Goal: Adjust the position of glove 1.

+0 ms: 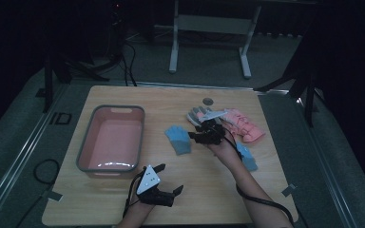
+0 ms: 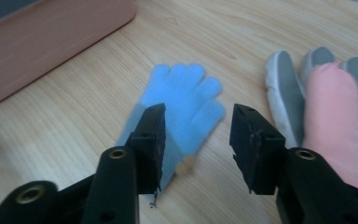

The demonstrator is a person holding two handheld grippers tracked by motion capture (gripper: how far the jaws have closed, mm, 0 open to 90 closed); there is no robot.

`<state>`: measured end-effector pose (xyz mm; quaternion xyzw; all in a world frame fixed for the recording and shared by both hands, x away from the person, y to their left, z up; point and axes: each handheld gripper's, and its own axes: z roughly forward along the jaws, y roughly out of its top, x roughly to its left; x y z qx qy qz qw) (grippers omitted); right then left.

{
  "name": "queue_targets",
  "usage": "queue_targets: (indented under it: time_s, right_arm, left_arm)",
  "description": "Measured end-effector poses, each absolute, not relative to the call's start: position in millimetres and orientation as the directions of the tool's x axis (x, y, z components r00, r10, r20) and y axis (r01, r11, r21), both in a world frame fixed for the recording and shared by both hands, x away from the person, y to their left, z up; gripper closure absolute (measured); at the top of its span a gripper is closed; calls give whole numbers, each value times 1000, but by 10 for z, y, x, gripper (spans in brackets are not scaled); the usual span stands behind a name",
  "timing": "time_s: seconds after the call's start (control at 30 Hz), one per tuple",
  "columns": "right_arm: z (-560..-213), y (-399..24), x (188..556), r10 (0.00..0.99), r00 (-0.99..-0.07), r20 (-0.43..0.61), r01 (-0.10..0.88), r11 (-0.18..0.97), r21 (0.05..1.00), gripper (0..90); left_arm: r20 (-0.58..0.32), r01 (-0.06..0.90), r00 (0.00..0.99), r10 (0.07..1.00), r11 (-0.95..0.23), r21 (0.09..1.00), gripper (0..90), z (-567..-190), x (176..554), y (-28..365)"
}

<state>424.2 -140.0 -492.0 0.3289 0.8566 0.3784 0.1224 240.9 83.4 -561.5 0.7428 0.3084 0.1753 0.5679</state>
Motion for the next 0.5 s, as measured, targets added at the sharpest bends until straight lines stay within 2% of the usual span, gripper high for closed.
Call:
queue_targets:
  time_s: [0.07, 0.5]
  right_arm:
    - [-4963, -1293, 4268, 632, -774, 34, 456, 521, 722, 615]
    - [-5169, -928, 4419, 581, -814, -1, 426, 599, 678, 617]
  left_arm:
    - [-88, 258, 749, 656, -167, 952, 19, -5615, 2407, 831]
    - [-84, 253, 753, 653, -168, 953, 19, -5615, 2401, 829]
